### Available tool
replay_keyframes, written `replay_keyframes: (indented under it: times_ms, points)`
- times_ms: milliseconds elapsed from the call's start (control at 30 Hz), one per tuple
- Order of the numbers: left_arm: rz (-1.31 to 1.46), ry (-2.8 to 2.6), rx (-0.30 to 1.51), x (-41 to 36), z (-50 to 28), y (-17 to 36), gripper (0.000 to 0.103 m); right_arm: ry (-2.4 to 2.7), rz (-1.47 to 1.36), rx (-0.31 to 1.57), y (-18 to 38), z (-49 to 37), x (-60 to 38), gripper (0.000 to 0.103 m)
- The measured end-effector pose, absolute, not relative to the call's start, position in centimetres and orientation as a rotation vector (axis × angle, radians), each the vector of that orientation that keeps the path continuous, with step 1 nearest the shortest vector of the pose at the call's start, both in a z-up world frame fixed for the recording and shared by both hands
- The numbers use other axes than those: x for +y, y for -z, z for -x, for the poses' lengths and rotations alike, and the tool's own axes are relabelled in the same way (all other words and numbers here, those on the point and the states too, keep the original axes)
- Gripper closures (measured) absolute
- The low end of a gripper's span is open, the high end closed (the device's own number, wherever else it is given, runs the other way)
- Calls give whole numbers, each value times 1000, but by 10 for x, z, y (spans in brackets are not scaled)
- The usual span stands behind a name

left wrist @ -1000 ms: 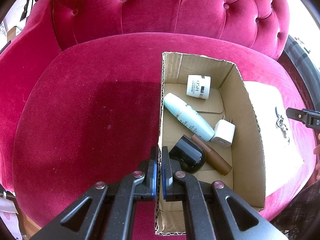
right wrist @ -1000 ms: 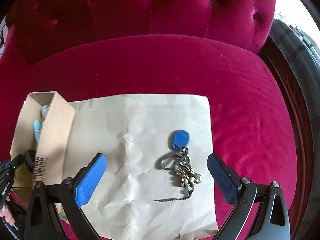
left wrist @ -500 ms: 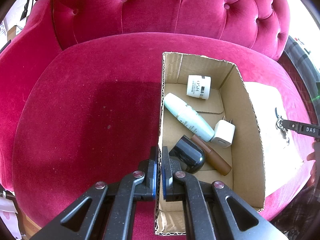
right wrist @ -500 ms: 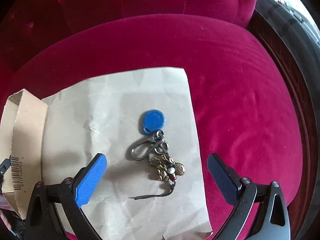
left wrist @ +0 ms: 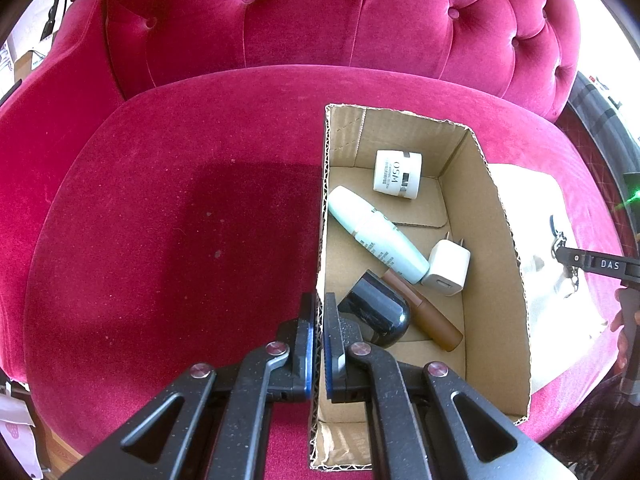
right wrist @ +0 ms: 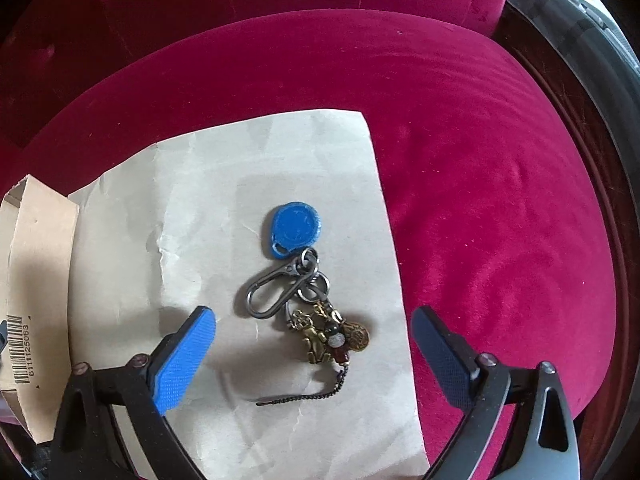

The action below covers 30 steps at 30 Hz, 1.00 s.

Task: Organize rigid objects
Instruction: 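Close the right gripper on the metal keyring and lift it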

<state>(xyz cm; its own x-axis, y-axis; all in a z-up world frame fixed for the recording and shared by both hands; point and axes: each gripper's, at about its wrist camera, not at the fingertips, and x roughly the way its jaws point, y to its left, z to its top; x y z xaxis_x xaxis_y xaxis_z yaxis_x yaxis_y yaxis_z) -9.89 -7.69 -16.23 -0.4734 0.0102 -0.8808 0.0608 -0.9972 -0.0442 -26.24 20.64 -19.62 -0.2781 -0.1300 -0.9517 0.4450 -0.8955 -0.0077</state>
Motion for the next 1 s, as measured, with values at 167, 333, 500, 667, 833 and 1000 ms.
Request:
replay_keyframes:
  times_ms: [167, 333, 500, 667, 833, 1000]
  points:
    - [-1596, 2669, 108, -77, 99, 162, 100, 2211, -1635, 389, 200, 263, 206, 28]
    - [-1596, 2669, 108, -77, 99, 162, 100, 2200, -1606, 397, 193, 260, 203, 71]
    - [-1597, 2669, 109, -78, 100, 163, 100, 2201, -1589, 393, 187, 257, 203, 78]
    - [-1597, 2669, 109, -78, 100, 163, 100, 2197, -1571, 404, 180, 252, 200, 86]
    - [-1597, 2668, 108, -78, 100, 163, 100, 2198, -1570, 403, 176, 249, 200, 86]
    - [-1597, 2669, 107, -78, 100, 163, 100, 2216, -1567, 377, 166, 248, 204, 103]
